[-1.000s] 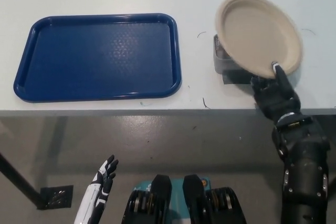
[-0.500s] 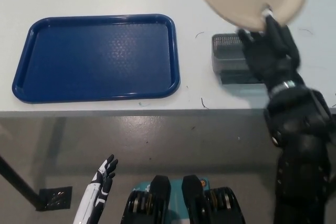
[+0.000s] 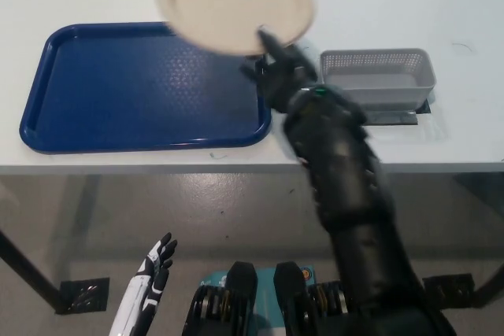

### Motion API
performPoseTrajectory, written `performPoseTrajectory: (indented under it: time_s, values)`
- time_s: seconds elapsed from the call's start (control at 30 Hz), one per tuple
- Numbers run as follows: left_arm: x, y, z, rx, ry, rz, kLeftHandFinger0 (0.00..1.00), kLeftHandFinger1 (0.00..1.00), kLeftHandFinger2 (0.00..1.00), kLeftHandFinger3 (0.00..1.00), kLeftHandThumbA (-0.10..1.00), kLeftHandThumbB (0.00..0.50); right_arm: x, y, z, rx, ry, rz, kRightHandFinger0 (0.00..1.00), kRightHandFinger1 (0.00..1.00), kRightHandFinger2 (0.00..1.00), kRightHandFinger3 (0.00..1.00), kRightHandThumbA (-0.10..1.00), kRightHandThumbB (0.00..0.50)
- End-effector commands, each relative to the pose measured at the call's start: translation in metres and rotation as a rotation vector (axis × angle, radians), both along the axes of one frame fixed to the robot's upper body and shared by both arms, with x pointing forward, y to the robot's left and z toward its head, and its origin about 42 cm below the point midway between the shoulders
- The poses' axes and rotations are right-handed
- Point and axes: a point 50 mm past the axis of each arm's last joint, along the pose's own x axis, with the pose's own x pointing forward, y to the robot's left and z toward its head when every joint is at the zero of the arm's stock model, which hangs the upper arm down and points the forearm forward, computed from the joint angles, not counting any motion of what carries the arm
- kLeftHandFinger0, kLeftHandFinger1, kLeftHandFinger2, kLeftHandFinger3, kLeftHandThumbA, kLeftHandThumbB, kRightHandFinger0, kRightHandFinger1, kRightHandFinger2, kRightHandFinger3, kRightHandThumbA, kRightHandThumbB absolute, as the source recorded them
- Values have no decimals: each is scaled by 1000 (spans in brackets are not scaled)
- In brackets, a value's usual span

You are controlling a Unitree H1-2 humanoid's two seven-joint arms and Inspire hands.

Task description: Use the right hand to pick up a plate from a leveled surface and place it into a tray on the left side

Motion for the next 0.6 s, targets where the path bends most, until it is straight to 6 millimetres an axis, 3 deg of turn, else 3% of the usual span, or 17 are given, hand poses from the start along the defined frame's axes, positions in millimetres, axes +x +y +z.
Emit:
performPoseTrajectory:
  time_s: [0.0, 0.03, 0.07, 0.1, 0.13, 0.17, 0.23, 0.27, 0.33, 0.37, 0.47, 0.5, 0.53, 0.57]
  values:
    - [4, -2, 7, 9, -52, -33, 1000, 1000, 1000, 1000, 1000, 238, 16, 60, 42, -94, -132, 48, 0, 181, 735, 742, -100, 66]
    - [3, -2, 7, 8, -51, -36, 1000, 1000, 1000, 1000, 1000, 239, 18, 64, 40, -111, -120, 49, 0, 172, 731, 705, -100, 68]
    - [4, -3, 8, 8, -50, -41, 1000, 1000, 1000, 1000, 1000, 240, 21, 69, 36, -145, -121, 58, 0, 178, 745, 810, -100, 72]
    - [4, -3, 9, 9, -50, -43, 1000, 1000, 1000, 1000, 1000, 239, 22, 70, 35, -154, -123, 60, 18, 242, 823, 742, -100, 78]
    - [4, -4, 9, 7, -50, -49, 1000, 1000, 1000, 1000, 1000, 230, 23, 75, 31, -174, -119, 64, 1, 197, 759, 681, -100, 82]
    - [3, -5, 9, 10, -48, -52, 1000, 1000, 1000, 1000, 1000, 228, 23, 79, 30, -187, -103, 62, 0, 217, 777, 772, -100, 83]
    - [5, -5, 10, 16, -45, -59, 1000, 1000, 1000, 1000, 1000, 223, 21, 90, 29, -236, -99, 74, 0, 213, 751, 751, -100, 74]
    - [5, -6, 11, 17, -44, -62, 1000, 1000, 1000, 1000, 1000, 230, 20, 93, 29, -258, -107, 79, 0, 242, 766, 627, -100, 83]
    - [7, -6, 11, 19, -45, -60, 1000, 1000, 1000, 1000, 1000, 236, 17, 103, 29, -302, -120, 101, 0, 282, 814, 610, -100, 86]
    - [7, -6, 11, 20, -46, -59, 1000, 1000, 1000, 1000, 1000, 236, 16, 105, 28, -311, -129, 108, 0, 294, 822, 525, -100, 78]
    - [8, -6, 12, 17, -50, -61, 1000, 1000, 1000, 1000, 1000, 235, 11, 115, 26, -429, -147, 154, 0, 342, 831, 561, -100, 129]
    - [8, -7, 13, 20, -53, -64, 1000, 1000, 1000, 1000, 1000, 231, 10, 119, 25, -394, -132, 196, 20, 298, 734, 572, 194, 166]
    - [8, -7, 14, 19, -55, -66, 1000, 1000, 1000, 1000, 1000, 227, 9, 121, 24, -374, -137, 243, 330, 670, 1000, 972, 439, 310]
    - [8, -7, 14, 18, -56, -69, 1000, 1000, 1000, 1000, 1000, 226, 8, 122, 24, -386, -146, 272, 386, 742, 1000, 1000, 476, 287]
